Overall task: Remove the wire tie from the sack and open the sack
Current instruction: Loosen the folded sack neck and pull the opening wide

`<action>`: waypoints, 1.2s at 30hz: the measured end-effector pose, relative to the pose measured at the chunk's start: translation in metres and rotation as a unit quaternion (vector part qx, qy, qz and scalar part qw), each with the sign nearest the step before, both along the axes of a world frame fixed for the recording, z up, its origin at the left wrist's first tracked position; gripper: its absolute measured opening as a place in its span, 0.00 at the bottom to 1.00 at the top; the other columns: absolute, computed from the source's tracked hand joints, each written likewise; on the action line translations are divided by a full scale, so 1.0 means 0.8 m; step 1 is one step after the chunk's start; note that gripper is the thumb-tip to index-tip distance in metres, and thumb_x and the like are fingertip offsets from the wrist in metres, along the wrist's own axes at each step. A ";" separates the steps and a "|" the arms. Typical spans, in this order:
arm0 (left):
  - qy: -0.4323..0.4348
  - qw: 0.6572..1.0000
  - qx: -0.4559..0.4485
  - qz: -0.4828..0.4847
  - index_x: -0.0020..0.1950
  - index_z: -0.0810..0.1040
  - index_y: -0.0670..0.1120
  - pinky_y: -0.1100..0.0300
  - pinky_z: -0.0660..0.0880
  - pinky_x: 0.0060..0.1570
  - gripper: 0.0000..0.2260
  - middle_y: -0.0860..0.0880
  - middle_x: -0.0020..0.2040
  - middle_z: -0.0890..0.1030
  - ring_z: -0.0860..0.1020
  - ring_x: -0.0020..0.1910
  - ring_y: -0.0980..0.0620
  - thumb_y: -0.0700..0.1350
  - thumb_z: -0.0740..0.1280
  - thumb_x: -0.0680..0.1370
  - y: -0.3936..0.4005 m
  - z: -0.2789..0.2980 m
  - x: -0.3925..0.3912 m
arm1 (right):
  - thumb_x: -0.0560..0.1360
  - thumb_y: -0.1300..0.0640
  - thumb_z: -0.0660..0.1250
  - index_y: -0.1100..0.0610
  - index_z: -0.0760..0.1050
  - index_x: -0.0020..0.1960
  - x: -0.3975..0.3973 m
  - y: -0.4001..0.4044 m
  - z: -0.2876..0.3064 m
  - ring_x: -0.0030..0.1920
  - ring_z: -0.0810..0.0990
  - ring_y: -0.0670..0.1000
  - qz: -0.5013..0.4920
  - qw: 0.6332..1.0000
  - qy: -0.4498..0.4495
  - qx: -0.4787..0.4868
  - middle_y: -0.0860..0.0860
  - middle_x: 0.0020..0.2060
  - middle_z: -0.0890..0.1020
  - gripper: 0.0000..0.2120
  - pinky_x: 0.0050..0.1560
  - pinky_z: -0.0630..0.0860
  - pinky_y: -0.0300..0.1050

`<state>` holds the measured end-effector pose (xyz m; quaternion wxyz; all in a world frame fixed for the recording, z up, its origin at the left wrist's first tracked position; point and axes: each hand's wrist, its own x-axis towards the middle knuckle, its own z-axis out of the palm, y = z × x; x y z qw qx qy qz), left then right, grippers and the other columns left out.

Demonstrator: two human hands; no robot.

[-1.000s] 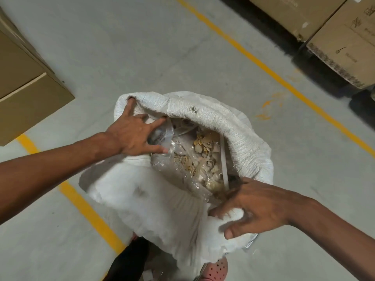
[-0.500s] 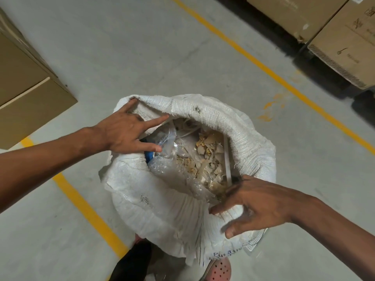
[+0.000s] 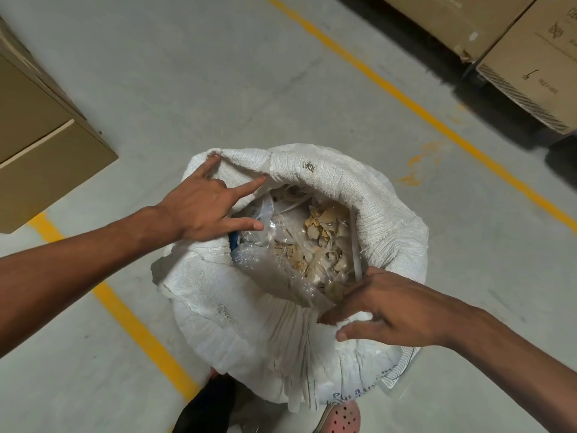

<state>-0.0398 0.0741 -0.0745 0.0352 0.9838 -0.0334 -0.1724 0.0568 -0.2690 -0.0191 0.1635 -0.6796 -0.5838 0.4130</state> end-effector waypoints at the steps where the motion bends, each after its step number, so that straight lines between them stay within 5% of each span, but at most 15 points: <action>1: -0.001 1.000 -0.005 -0.001 0.84 0.39 0.58 0.43 0.38 0.83 0.44 0.49 0.28 0.78 0.85 0.56 0.51 0.80 0.31 0.72 -0.003 0.000 0.001 | 0.82 0.39 0.66 0.44 0.83 0.65 -0.001 0.003 -0.001 0.49 0.76 0.23 -0.007 1.000 0.001 0.011 0.36 0.57 0.86 0.16 0.55 0.75 0.31; 7: -0.009 1.000 -0.011 -0.014 0.86 0.46 0.57 0.44 0.49 0.81 0.46 0.48 0.28 0.79 0.85 0.51 0.50 0.79 0.31 0.74 -0.002 -0.007 0.004 | 0.83 0.41 0.66 0.45 0.83 0.65 -0.001 0.020 -0.009 0.46 0.73 0.22 -0.006 1.000 0.006 0.018 0.39 0.55 0.87 0.15 0.49 0.72 0.26; 11: -0.056 0.997 -0.020 -0.040 0.86 0.55 0.57 0.50 0.63 0.65 0.42 0.52 0.29 0.74 0.77 0.39 0.50 0.76 0.32 0.78 -0.003 -0.005 0.016 | 0.83 0.41 0.65 0.43 0.83 0.65 -0.001 0.030 -0.009 0.48 0.77 0.28 -0.004 1.000 0.003 0.001 0.39 0.53 0.84 0.15 0.47 0.74 0.30; 14: -0.049 0.990 -0.095 -0.089 0.84 0.61 0.59 0.52 0.69 0.62 0.35 0.53 0.57 0.86 0.82 0.57 0.50 0.72 0.40 0.82 -0.008 -0.013 0.038 | 0.84 0.39 0.63 0.41 0.81 0.67 -0.002 0.040 -0.013 0.50 0.77 0.31 0.011 1.000 -0.008 -0.015 0.31 0.52 0.78 0.15 0.49 0.76 0.34; 16: 0.014 0.977 -0.191 -0.088 0.83 0.62 0.61 0.47 0.72 0.70 0.29 0.57 0.76 0.76 0.76 0.73 0.53 0.68 0.44 0.84 -0.012 -0.019 0.054 | 0.84 0.40 0.62 0.39 0.80 0.68 -0.005 0.048 -0.016 0.57 0.76 0.30 0.026 0.999 -0.014 -0.029 0.32 0.60 0.78 0.15 0.51 0.71 0.27; 20: 0.014 0.968 -0.247 -0.042 0.84 0.56 0.65 0.41 0.66 0.77 0.26 0.58 0.83 0.65 0.66 0.80 0.54 0.65 0.44 0.86 -0.006 -0.030 0.087 | 0.85 0.47 0.63 0.39 0.82 0.65 -0.016 0.064 -0.028 0.72 0.72 0.36 0.047 0.998 0.005 -0.032 0.40 0.72 0.78 0.13 0.61 0.72 0.31; 25: -0.004 0.984 -0.180 -0.010 0.84 0.57 0.64 0.35 0.60 0.73 0.33 0.56 0.78 0.74 0.73 0.75 0.51 0.71 0.37 0.81 0.003 -0.028 0.099 | 0.81 0.34 0.63 0.35 0.79 0.67 -0.034 0.075 -0.031 0.70 0.75 0.37 0.049 0.994 0.062 -0.078 0.34 0.75 0.72 0.17 0.67 0.76 0.40; 31: -0.024 0.992 -0.124 0.008 0.82 0.62 0.63 0.36 0.55 0.73 0.41 0.51 0.62 0.86 0.79 0.64 0.50 0.75 0.30 0.77 0.004 -0.029 0.086 | 0.80 0.43 0.70 0.40 0.81 0.67 -0.044 0.069 -0.023 0.71 0.74 0.36 0.055 0.987 0.120 -0.094 0.36 0.73 0.75 0.16 0.69 0.72 0.36; 33: -0.010 0.993 -0.118 0.004 0.81 0.65 0.62 0.39 0.55 0.73 0.38 0.58 0.54 0.85 0.78 0.58 0.54 0.73 0.33 0.79 0.001 -0.018 0.083 | 0.80 0.41 0.69 0.40 0.80 0.67 -0.045 0.065 -0.024 0.72 0.74 0.36 0.050 0.988 0.115 -0.089 0.36 0.74 0.74 0.17 0.71 0.72 0.39; 36: 0.015 0.996 -0.077 -0.050 0.60 0.84 0.59 0.39 0.57 0.74 0.40 0.59 0.35 0.79 0.77 0.43 0.58 0.72 0.34 0.81 -0.002 -0.010 0.072 | 0.80 0.39 0.68 0.39 0.80 0.67 -0.037 0.059 -0.020 0.71 0.73 0.33 0.033 0.990 0.102 -0.088 0.35 0.72 0.76 0.17 0.70 0.72 0.39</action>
